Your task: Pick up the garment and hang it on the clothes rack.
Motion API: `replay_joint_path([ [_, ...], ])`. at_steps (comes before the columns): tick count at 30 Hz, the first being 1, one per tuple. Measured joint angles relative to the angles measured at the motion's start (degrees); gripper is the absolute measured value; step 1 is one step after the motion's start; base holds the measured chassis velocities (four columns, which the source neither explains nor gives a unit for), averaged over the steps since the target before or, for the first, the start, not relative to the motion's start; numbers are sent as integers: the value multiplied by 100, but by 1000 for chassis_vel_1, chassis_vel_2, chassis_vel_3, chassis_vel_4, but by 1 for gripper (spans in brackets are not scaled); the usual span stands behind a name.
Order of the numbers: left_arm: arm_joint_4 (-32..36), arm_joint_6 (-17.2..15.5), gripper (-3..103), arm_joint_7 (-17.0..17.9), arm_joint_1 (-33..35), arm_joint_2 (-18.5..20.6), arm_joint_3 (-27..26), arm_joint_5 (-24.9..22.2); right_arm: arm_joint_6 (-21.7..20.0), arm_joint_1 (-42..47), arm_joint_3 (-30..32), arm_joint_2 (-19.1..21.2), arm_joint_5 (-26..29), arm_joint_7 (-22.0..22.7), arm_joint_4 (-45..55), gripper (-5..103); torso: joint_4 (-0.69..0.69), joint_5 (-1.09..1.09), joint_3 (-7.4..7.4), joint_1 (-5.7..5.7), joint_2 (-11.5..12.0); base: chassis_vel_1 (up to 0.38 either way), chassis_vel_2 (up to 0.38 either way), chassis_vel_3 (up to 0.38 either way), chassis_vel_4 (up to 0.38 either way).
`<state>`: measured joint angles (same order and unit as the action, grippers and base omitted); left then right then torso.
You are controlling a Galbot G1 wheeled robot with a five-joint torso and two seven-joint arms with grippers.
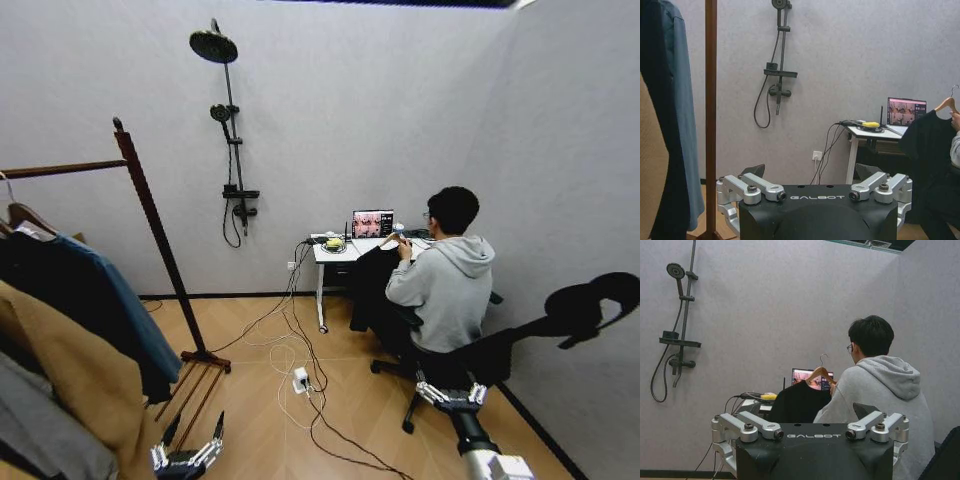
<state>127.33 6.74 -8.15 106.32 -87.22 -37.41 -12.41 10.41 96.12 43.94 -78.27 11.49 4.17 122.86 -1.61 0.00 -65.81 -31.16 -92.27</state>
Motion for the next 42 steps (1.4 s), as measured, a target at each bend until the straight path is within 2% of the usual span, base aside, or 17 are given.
replay_joint_path([
  [28,0,0,100,0,0,0,0,0,18,-278,-230,100,55,4,-358,100,-1,0,0,0,0,145,-168,-169,142],
  [37,0,0,100,1,0,0,0,0,50,-348,-240,163,119,7,-453,100,0,2,0,-1,1,239,-246,-253,249],
  [40,0,0,100,1,0,1,-2,0,71,-348,-239,176,126,7,-463,100,0,-4,1,2,-1,301,-321,-311,338],
  [42,1,0,100,0,0,0,-1,0,79,-342,-239,181,127,7,-465,100,-1,2,1,2,-1,378,-345,-377,357],
])
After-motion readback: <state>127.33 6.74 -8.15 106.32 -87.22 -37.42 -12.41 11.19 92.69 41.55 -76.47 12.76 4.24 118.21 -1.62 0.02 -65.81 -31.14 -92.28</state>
